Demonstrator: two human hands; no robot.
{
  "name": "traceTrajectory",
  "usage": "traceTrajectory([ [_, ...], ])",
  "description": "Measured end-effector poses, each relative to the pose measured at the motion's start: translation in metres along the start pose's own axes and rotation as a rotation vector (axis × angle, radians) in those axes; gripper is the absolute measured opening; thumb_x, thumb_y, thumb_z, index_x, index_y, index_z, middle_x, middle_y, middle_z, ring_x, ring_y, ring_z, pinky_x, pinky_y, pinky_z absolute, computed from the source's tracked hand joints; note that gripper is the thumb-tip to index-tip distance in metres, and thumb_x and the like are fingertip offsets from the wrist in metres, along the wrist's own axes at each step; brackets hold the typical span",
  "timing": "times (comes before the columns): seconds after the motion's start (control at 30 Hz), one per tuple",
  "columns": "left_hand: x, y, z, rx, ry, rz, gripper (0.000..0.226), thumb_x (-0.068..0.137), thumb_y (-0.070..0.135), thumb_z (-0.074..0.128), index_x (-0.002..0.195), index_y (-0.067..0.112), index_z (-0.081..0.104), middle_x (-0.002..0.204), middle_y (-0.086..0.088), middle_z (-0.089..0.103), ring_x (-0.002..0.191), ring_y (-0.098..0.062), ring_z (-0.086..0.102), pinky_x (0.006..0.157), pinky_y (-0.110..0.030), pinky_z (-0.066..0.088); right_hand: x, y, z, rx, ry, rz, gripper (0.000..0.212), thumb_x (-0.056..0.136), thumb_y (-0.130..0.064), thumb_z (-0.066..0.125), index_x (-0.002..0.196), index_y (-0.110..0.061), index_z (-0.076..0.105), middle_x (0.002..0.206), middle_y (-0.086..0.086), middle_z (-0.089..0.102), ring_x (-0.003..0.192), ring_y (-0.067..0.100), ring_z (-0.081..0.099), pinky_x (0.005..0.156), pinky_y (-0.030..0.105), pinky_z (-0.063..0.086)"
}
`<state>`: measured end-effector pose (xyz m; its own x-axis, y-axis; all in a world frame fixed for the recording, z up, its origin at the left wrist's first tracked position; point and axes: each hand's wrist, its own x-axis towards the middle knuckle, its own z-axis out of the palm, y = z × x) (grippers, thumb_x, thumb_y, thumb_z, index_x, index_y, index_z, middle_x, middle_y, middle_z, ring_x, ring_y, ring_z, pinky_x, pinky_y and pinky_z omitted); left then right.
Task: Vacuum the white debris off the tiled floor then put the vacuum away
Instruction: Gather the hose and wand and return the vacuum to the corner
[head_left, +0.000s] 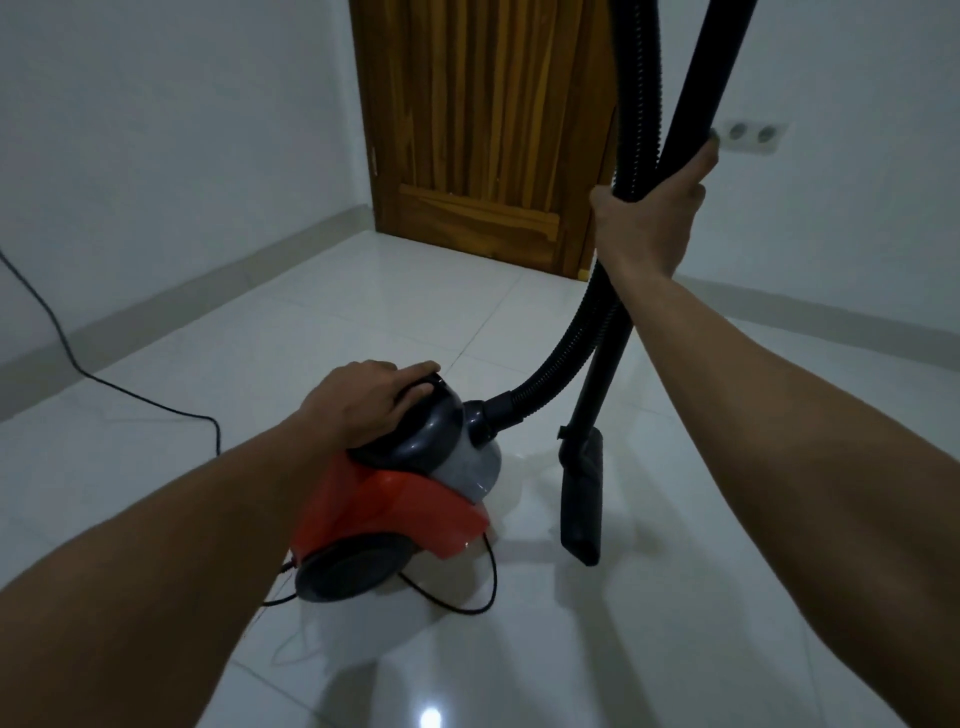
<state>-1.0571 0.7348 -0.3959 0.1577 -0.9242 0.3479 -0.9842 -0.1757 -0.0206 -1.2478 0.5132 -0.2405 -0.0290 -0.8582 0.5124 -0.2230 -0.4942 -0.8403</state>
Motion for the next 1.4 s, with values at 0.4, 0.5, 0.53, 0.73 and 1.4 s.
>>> traceTrajectory([
  [0.4, 0.052, -0.075, -0.156, -0.021, -0.068, -0.141, 0.079, 0.087, 0.071, -0.001, 0.15, 0.045, 0.039, 0.105, -0.002, 0.069, 0.095, -0.029, 0.067, 0.076, -0.036, 0.049, 0.088, -0.165, 0.075, 0.037, -0.113, -0.017, 0.104, 0.072, -0.024, 0.073, 0.157, -0.024, 0.013, 0.138, 0.005, 0.047, 0.108, 0.017, 0.057, 0.075, 0.03, 0.059],
  [0.5, 0.072, -0.108, -0.211, -0.033, -0.082, -0.176, 0.08, 0.087, 0.072, -0.001, 0.15, 0.044, 0.04, 0.104, -0.002, 0.069, 0.093, -0.03, 0.067, 0.075, -0.037, 0.051, 0.112, -0.224, 0.103, 0.05, -0.16, -0.029, 0.103, 0.075, -0.018, 0.076, 0.158, -0.022, 0.014, 0.138, 0.003, 0.044, 0.103, 0.009, 0.051, 0.069, 0.018, 0.052],
  [0.53, 0.081, -0.12, -0.228, -0.03, -0.081, -0.179, 0.081, 0.087, 0.073, -0.002, 0.149, 0.044, 0.041, 0.103, -0.003, 0.069, 0.092, -0.031, 0.067, 0.075, -0.037, 0.051, 0.121, -0.241, 0.113, 0.05, -0.171, -0.033, 0.103, 0.076, -0.017, 0.076, 0.158, -0.021, 0.015, 0.139, 0.002, 0.043, 0.103, 0.006, 0.047, 0.068, 0.013, 0.047],
  [0.73, 0.144, -0.204, -0.3, 0.004, -0.061, -0.18, 0.082, 0.088, 0.074, -0.007, 0.149, 0.045, 0.04, 0.104, -0.002, 0.069, 0.089, -0.031, 0.068, 0.072, -0.037, 0.052, 0.18, -0.316, 0.192, 0.082, -0.204, -0.024, 0.103, 0.074, -0.022, 0.075, 0.156, -0.03, 0.013, 0.141, 0.005, 0.042, 0.11, 0.018, 0.057, 0.077, 0.04, 0.062],
  [1.4, 0.363, -0.495, -0.229, 0.077, -0.05, -0.397, 0.074, 0.092, 0.065, 0.008, 0.148, 0.037, 0.049, 0.099, -0.007, 0.071, 0.08, -0.035, 0.069, 0.069, -0.039, 0.053, 0.35, -0.311, 0.588, 0.194, -0.276, -0.018, 0.107, 0.075, -0.026, 0.077, 0.157, -0.029, 0.007, 0.152, 0.008, 0.035, 0.122, 0.015, 0.052, 0.086, 0.029, 0.06],
])
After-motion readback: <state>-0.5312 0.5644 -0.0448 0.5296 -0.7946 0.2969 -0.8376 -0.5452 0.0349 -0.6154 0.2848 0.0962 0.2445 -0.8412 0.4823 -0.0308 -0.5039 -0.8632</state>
